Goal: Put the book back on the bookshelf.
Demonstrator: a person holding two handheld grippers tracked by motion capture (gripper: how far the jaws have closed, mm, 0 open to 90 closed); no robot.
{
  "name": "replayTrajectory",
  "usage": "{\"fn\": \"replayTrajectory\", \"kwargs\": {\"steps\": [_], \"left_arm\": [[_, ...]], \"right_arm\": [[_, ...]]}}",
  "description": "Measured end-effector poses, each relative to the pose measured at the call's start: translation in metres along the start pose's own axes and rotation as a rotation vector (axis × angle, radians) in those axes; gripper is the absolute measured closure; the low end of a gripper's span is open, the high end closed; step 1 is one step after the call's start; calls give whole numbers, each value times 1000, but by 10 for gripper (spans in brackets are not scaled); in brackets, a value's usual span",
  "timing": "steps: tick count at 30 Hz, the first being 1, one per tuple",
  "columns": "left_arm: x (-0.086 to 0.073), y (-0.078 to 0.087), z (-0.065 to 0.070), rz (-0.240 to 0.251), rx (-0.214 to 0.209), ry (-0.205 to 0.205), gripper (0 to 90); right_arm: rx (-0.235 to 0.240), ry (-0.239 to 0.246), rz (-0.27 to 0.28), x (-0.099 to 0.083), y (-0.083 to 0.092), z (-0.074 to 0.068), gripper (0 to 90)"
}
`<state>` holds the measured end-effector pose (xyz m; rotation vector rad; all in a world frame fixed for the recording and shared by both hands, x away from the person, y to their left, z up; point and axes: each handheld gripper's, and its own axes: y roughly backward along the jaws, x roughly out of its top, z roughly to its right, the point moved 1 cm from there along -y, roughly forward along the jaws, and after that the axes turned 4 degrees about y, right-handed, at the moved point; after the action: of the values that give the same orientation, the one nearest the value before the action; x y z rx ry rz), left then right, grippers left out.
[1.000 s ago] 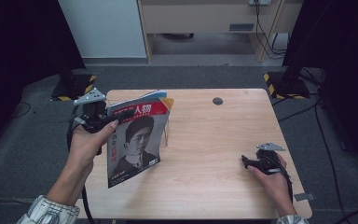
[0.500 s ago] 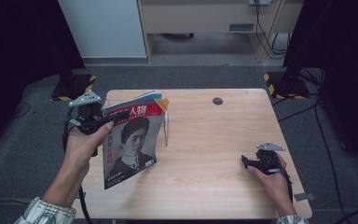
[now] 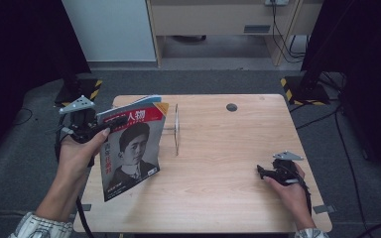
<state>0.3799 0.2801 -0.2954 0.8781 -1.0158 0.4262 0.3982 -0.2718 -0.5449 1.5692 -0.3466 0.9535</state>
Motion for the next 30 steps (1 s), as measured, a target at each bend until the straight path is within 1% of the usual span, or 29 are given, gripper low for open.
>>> {"fn": "replayTrajectory", "kwargs": {"steps": [4, 11, 17, 21, 25, 30], "left_arm": [[-1, 4, -4, 3, 14, 1, 864], [-3, 12, -11, 7, 32, 15, 864], [-4, 18, -16, 10, 46, 20, 864], [-6, 23, -20, 14, 64, 19, 864], [-7, 26, -24, 17, 73, 31, 864], [-8, 31, -29, 21, 91, 37, 864]], "right_arm": [[0, 0, 0, 0, 0, 0, 182], [0, 0, 0, 0, 0, 0, 182], [0, 0, 0, 0, 0, 0, 182], [0, 0, 0, 0, 0, 0, 182], [0, 0, 0, 0, 0, 0, 182], [0, 0, 0, 0, 0, 0, 182]]}}
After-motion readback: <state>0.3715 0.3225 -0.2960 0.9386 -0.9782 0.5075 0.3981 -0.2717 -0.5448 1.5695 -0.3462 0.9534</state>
